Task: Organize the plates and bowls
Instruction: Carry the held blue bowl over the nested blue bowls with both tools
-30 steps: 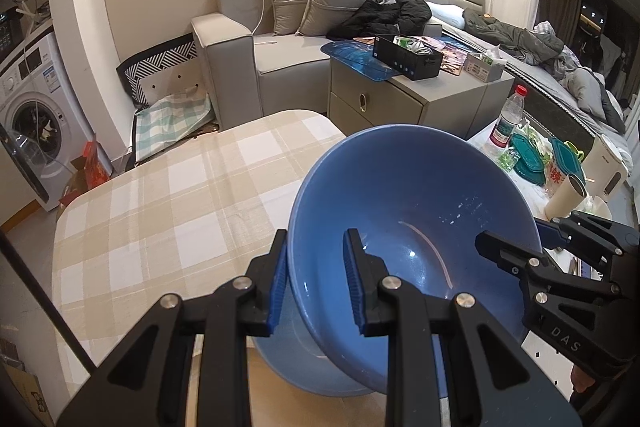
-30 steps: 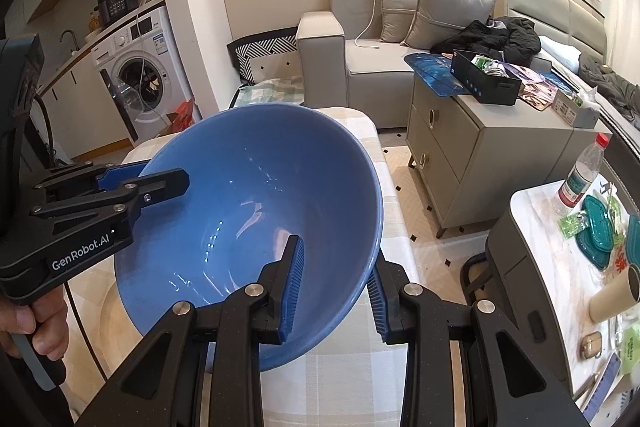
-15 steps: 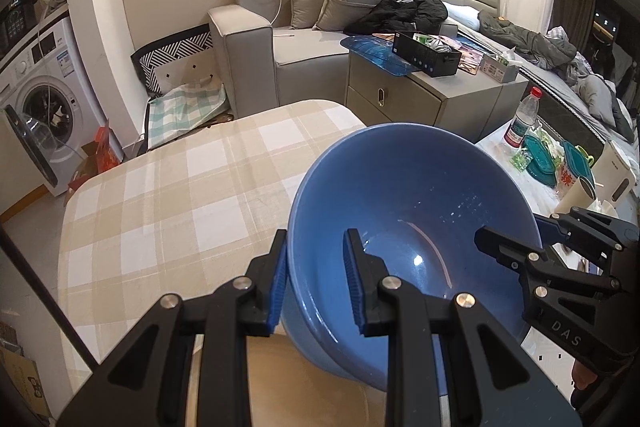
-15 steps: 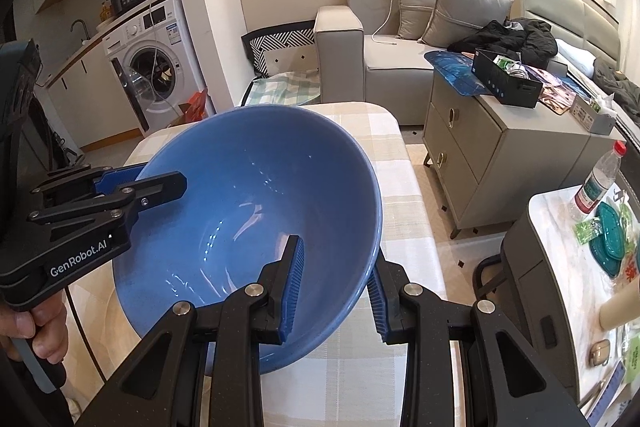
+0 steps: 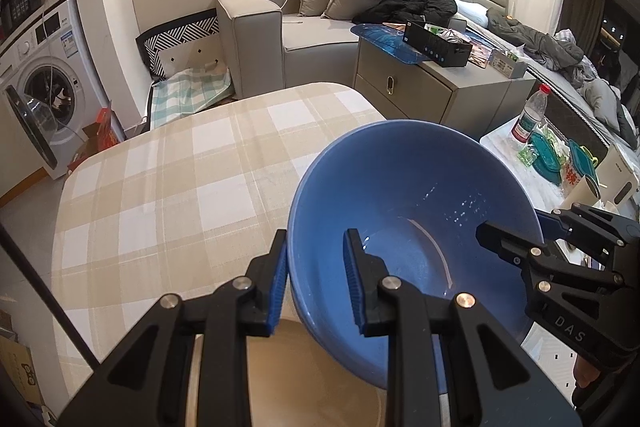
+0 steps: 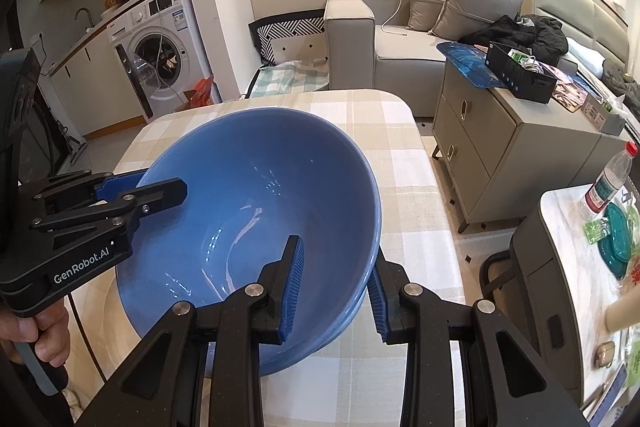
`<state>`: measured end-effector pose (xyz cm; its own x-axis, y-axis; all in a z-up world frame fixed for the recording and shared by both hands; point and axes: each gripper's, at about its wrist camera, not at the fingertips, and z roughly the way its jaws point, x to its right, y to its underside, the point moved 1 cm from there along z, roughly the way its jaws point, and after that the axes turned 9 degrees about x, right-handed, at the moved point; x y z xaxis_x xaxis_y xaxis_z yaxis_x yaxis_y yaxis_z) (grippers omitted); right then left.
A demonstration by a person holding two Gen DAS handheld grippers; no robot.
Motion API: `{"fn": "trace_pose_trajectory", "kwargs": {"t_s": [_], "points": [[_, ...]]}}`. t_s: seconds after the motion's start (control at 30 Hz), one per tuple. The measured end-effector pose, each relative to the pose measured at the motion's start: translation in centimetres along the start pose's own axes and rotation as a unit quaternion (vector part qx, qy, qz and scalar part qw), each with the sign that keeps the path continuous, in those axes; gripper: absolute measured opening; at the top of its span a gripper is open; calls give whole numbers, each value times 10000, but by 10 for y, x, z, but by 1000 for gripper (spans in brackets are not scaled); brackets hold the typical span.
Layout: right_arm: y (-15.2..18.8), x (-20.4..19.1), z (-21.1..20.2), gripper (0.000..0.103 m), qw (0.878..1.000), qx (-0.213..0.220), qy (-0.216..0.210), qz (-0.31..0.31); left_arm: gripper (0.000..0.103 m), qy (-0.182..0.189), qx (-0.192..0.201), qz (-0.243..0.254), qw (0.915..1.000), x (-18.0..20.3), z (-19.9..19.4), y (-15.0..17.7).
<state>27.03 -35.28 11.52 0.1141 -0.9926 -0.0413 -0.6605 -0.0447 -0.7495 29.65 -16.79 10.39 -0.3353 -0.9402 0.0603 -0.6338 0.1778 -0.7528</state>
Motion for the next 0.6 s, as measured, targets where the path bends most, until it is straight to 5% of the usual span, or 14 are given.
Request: {"fn": "trace_pose_trajectory", "kwargs": {"t_s": [0.6], "points": [[10, 5, 15, 31, 9999, -157, 15, -22, 25, 2, -132, -24, 9999, -1, 16, 10]]}}
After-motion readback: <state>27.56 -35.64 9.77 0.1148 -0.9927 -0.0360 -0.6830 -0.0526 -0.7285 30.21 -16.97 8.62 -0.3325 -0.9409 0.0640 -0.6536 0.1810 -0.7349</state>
